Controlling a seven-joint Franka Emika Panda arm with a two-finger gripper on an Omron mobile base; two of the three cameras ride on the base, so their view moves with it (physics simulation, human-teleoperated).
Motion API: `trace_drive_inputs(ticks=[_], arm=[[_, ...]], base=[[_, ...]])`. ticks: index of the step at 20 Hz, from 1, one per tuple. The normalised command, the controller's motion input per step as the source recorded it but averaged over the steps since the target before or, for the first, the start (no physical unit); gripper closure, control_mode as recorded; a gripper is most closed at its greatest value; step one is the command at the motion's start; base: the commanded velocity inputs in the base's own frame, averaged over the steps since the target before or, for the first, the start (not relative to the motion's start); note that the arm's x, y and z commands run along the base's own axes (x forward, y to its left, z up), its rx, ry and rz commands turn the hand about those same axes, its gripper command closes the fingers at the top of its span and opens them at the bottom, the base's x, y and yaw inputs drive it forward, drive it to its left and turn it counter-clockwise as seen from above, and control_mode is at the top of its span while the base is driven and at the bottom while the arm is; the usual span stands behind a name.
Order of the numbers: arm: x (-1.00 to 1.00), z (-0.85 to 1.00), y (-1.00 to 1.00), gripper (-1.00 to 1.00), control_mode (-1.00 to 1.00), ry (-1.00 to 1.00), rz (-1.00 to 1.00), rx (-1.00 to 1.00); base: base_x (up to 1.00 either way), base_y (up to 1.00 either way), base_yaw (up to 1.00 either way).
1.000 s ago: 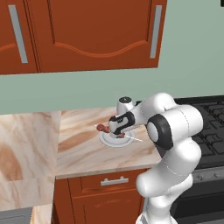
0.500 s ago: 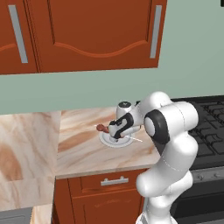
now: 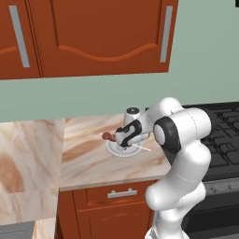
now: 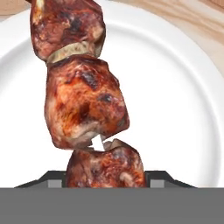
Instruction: Place the cold items (corn and squash) from the fridge in one tupperware on the dining counter. Place the warm items (hot dog and kebab skewer) in the stove area in another tupperware.
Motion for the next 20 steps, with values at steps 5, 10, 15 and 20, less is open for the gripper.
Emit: trace_drive_inputs(ticks=[5,10,15,20], arm=[[-0.06,0.11,0.0,1.0,-1.0,0.03,-0.04,0.01],[-0.73,0.59,-0.11,1.0,-1.0,0.0,-0.12,0.1],[-1.0,0.6,-0.43,1.0,-1.0,-0.18,-0.1,0.15],[-0.92,0.95,-0.55,1.0,-1.0,-0.06,-0.02,0.04]], base=[[0.0,0.0,0.0],[0.0,0.0,0.0],[0.0,0.0,0.0],[0.0,0.0,0.0]])
